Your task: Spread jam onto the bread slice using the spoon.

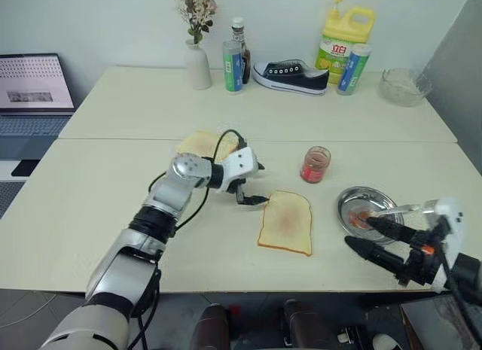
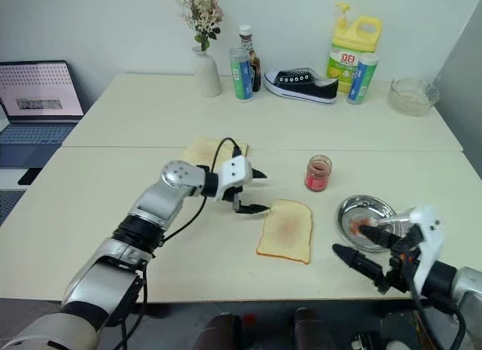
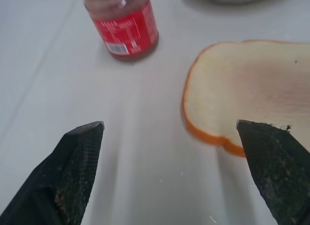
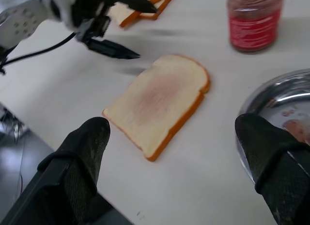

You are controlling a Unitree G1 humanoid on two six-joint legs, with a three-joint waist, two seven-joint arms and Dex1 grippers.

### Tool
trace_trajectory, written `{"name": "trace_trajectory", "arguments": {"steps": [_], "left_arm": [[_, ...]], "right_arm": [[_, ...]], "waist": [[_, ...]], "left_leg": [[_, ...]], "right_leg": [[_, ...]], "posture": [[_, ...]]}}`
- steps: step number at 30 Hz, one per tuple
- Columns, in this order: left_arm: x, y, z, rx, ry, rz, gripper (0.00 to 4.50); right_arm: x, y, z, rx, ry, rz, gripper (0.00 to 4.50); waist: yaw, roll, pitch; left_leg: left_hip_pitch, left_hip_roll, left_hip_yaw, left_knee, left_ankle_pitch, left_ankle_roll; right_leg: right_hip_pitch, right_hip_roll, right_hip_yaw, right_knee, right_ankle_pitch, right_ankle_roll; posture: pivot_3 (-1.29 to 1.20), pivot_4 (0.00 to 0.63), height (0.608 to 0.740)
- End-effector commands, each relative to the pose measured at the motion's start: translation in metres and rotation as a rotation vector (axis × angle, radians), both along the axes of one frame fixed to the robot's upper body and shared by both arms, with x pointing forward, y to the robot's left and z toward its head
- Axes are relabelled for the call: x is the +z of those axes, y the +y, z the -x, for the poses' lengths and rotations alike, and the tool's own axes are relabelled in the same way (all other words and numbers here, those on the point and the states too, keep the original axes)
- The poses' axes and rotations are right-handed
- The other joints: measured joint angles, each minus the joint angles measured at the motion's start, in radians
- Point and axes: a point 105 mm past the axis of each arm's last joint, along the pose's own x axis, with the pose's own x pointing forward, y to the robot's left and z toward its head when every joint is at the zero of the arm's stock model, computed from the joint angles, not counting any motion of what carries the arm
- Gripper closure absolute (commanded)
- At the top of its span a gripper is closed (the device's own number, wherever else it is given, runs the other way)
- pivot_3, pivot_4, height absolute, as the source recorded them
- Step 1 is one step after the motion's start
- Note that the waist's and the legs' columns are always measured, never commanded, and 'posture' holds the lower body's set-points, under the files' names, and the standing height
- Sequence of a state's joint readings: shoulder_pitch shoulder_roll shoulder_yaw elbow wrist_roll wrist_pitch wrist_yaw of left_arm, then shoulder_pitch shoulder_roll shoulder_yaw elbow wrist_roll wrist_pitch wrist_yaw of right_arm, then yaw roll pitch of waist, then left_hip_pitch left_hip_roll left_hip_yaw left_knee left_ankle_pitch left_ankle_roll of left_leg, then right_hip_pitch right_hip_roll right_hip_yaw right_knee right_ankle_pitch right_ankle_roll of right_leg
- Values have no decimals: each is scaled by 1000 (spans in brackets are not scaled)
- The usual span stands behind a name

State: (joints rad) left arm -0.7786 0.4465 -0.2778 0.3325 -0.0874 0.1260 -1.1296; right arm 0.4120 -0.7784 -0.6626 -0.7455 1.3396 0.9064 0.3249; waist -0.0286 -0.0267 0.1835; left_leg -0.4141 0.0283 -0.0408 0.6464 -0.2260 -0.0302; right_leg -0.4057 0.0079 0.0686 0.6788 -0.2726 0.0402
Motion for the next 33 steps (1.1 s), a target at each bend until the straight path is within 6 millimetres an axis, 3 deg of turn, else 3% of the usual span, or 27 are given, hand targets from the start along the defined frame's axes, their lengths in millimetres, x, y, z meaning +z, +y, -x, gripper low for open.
{"name": "trace_trajectory", "arguments": {"steps": [1,5,9,14,25,33], "left_arm": [[55,-21,33,-132,5,257,33],[52,-36,74,-276,35,217,33],[27,-40,78,-307,-19,90,33],[22,-47,80,-327,-40,80,33],[28,-46,81,-275,-38,103,33],[30,-43,81,-251,-39,106,33]], "right_arm": [[10,-38,-6,-241,-62,-143,0],[-6,-84,-9,-551,-43,-373,0],[-31,-101,-10,-654,44,-429,0],[-39,-120,-32,-691,59,-486,0],[-70,-120,-70,-690,138,-526,0],[-73,-119,-94,-677,140,-549,0]], "waist": [[3,0,0],[1,2,-1],[-1,7,-4],[-10,7,-4],[-5,9,-5],[-15,8,-5]], "left_leg": [[-1,0,0,0,0,0],[0,-1,1,0,0,0],[5,-1,3,-1,0,0],[7,1,6,-1,0,0],[6,1,6,-2,0,0],[9,1,10,0,0,0]], "right_leg": [[0,0,0,0,0,0],[1,-1,1,0,0,0],[2,0,4,1,0,-1],[2,2,6,2,1,-2],[1,2,6,1,0,-2],[3,2,10,1,2,-1]], "posture": [[0,150,740],[0,150,740],[0,150,740],[0,150,740],[0,150,740],[0,150,740]]}}
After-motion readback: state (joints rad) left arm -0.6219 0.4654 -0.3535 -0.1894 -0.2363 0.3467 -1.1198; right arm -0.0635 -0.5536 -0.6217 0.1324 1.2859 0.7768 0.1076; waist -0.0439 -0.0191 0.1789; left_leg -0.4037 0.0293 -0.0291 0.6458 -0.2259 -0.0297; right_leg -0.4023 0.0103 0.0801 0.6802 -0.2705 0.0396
